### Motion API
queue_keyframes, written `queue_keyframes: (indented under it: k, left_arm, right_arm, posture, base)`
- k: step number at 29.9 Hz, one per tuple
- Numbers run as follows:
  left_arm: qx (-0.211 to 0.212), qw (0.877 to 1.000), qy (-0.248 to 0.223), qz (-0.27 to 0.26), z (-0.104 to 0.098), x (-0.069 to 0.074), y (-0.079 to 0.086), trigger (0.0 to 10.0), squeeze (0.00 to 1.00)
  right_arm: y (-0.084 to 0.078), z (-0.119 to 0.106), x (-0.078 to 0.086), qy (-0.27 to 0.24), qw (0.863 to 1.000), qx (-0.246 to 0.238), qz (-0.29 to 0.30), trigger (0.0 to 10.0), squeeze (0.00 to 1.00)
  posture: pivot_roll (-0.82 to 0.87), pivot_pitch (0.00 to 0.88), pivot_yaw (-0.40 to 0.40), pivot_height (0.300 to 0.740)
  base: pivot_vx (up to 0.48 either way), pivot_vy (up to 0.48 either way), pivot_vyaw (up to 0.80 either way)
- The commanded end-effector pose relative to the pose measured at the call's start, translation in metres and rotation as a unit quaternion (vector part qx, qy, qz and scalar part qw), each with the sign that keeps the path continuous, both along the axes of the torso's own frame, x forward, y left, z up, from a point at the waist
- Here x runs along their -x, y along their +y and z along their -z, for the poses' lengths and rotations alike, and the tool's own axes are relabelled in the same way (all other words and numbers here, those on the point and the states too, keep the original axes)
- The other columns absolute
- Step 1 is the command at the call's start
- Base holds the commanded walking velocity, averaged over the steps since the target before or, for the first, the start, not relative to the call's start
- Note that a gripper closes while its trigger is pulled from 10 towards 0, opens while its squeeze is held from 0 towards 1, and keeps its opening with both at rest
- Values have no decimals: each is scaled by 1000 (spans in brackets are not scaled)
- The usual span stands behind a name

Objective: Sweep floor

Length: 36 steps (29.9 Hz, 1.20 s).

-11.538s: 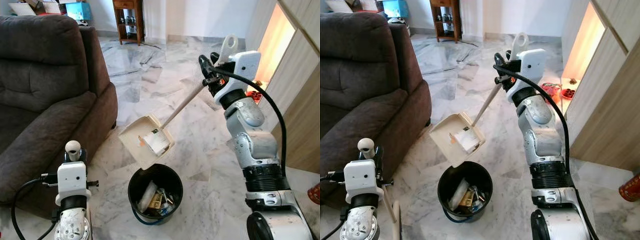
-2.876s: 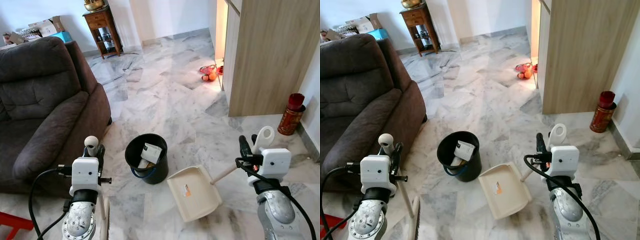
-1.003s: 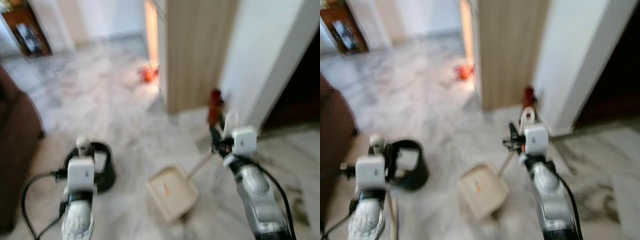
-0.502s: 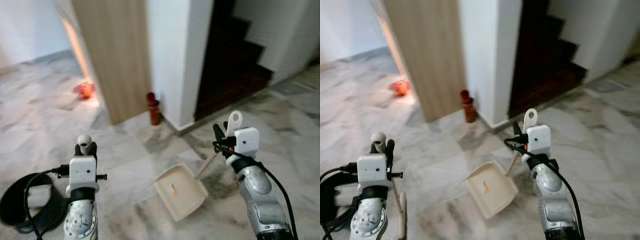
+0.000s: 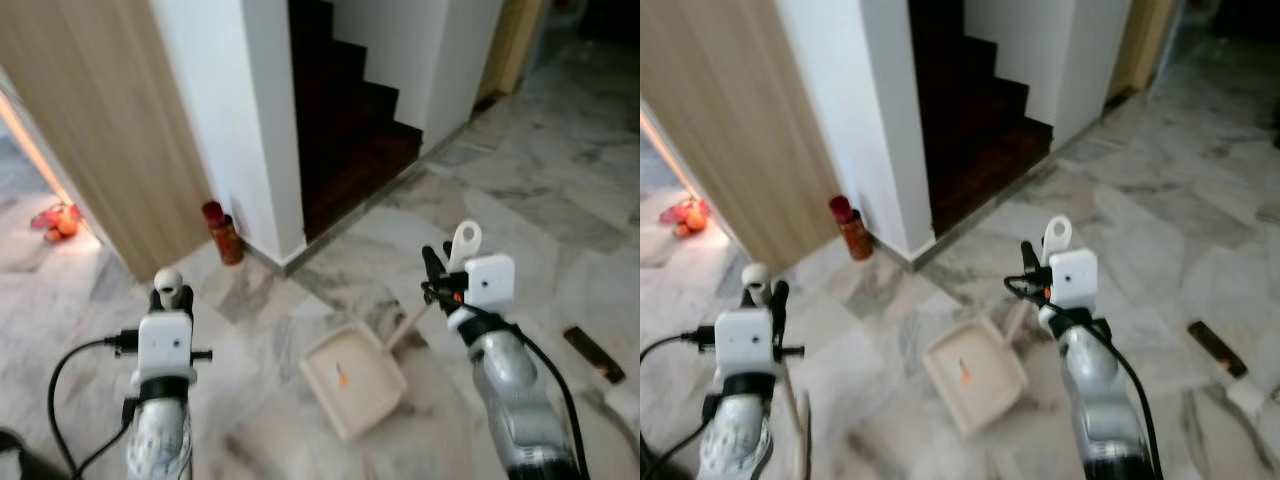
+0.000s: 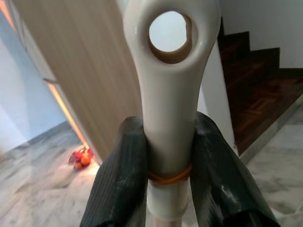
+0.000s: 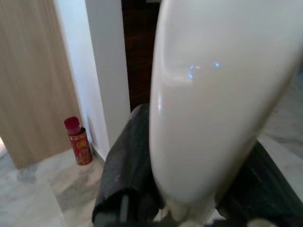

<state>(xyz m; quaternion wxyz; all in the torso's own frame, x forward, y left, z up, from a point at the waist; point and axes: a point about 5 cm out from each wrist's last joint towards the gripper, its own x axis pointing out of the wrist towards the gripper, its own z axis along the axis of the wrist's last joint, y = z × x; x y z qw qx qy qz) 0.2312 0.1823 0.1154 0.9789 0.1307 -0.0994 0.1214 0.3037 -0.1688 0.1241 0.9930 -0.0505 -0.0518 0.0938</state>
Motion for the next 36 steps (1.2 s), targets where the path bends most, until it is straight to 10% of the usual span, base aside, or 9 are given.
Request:
queue_keyframes:
  k: [1,36]
  left_arm:
    - [-12,1000,-22,6,-9,-1,-1,10000,0]
    - [-5,1000,-23,-15,-6,7,1,10000,0]
  right_arm:
    - [-1,-9,0,-27,1000,2,2,10000,0]
    - [-10,-9,7,-26,999,14,33,10000,0]
  posture:
    - [-283,0,109,740]
    - [-293,8,86,740]
  base:
    - [0,0,-744]
    - [0,0,-749]
